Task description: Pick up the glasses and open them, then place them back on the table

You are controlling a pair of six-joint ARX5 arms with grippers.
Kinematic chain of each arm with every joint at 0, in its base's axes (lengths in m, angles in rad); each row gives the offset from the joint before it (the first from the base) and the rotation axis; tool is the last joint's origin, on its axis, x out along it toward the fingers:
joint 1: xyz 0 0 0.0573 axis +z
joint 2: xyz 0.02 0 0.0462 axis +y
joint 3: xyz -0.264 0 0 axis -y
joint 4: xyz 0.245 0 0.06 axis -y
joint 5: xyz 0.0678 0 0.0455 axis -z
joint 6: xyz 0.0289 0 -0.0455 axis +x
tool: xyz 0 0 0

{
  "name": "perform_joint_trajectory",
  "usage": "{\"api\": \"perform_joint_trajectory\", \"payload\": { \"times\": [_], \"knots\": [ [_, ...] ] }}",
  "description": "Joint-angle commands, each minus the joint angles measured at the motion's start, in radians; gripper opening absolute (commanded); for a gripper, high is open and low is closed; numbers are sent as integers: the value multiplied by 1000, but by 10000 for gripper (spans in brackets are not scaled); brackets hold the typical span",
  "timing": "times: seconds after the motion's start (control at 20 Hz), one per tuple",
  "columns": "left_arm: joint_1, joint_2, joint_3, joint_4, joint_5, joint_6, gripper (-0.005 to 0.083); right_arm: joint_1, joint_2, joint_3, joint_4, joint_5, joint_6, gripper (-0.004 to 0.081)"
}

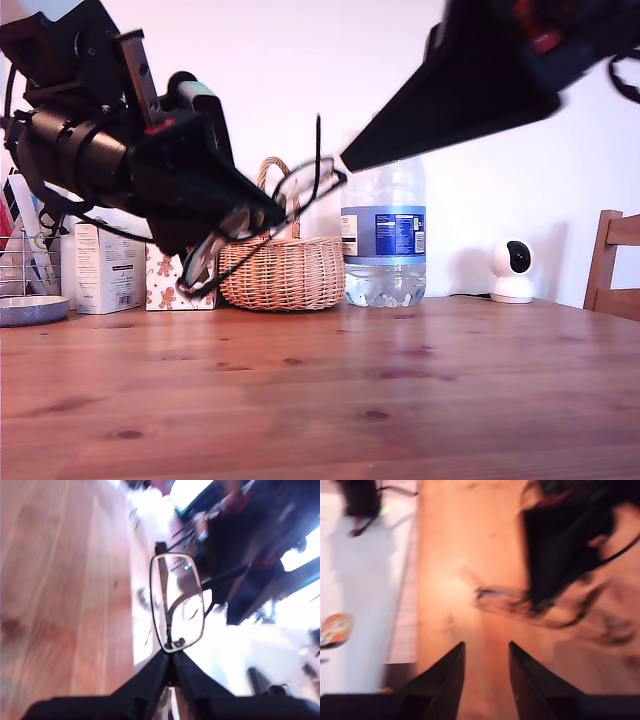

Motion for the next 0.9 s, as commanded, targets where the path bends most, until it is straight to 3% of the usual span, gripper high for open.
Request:
{"api": "perform_joint_trajectory", "payload": {
  "times": [0.0, 0.35, 0.65, 0.85],
  "knots": [
    [-24, 12, 3, 0, -13, 8, -21, 4, 3, 8, 40, 38, -3, 318],
    [-55, 12, 3, -1, -43, 56, -21, -18, 3, 8, 82, 34, -4, 313],
    [-55, 12, 4, -4, -42, 56, -21, -17, 3, 8, 78, -21, -30, 186],
    [-65, 12, 6, -4, -42, 56, -21, -17, 3, 8, 76, -21, -30, 171]
  ]
}}
